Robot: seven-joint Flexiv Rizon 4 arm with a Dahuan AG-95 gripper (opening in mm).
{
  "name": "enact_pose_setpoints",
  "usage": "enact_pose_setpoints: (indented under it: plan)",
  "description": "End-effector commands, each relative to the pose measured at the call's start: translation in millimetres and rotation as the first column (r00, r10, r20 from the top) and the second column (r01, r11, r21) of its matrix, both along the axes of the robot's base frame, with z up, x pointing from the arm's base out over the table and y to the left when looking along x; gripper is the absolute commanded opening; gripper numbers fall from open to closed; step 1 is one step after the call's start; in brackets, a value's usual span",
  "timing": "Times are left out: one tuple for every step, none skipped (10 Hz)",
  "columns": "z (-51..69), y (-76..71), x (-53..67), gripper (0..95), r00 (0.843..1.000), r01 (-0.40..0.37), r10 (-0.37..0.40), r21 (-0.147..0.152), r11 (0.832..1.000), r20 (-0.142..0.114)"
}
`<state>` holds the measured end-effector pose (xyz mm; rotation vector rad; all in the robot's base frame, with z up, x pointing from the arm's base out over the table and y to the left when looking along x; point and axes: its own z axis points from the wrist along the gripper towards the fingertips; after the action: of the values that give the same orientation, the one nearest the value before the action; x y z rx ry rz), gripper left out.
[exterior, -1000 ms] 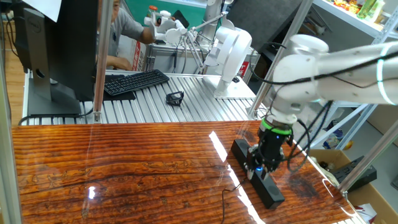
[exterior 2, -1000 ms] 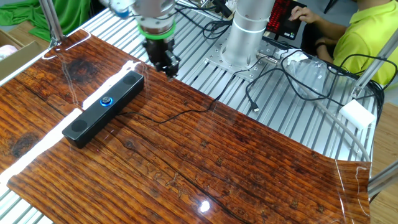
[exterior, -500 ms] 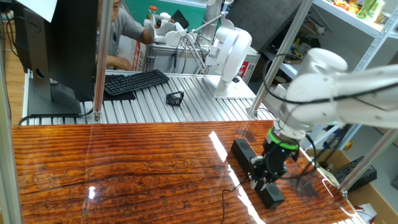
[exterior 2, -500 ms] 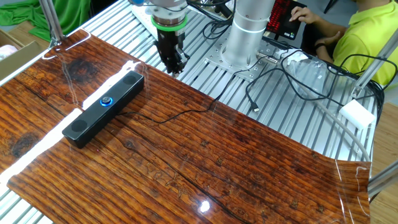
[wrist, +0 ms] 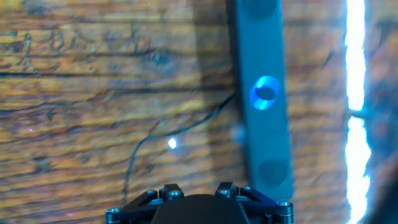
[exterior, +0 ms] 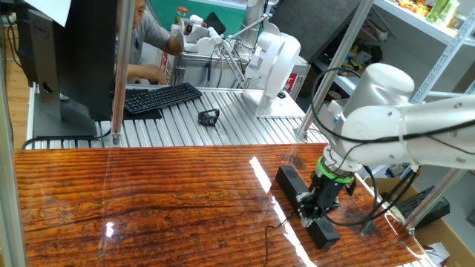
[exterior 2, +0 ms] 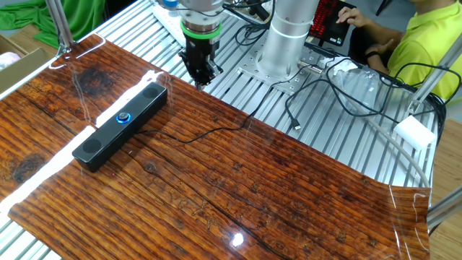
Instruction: Turn the knob to decrease the volume of the speaker
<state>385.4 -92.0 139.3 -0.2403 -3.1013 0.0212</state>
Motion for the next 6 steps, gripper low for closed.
enact_pose_setpoints:
  plan:
    - [-1.5,-0.3,3.2,0.0,0.991,-0.132,0.132,0.001,0.991,-0.032]
    - [-1.6,-0.2,3.3,0.0,0.99,-0.139,0.139,0.002,0.99,-0.033]
    - [-1.9,0.0,3.5,0.0,0.987,-0.156,0.156,0.001,0.988,-0.032]
    - [-2.0,0.0,3.5,0.0,0.983,-0.18,0.179,-0.007,0.984,-0.035]
    - [-2.4,0.2,3.6,0.0,0.981,-0.19,0.19,-0.007,0.982,-0.04]
    - [-3.8,0.8,4.1,0.0,0.979,-0.199,0.199,-0.007,0.98,-0.042]
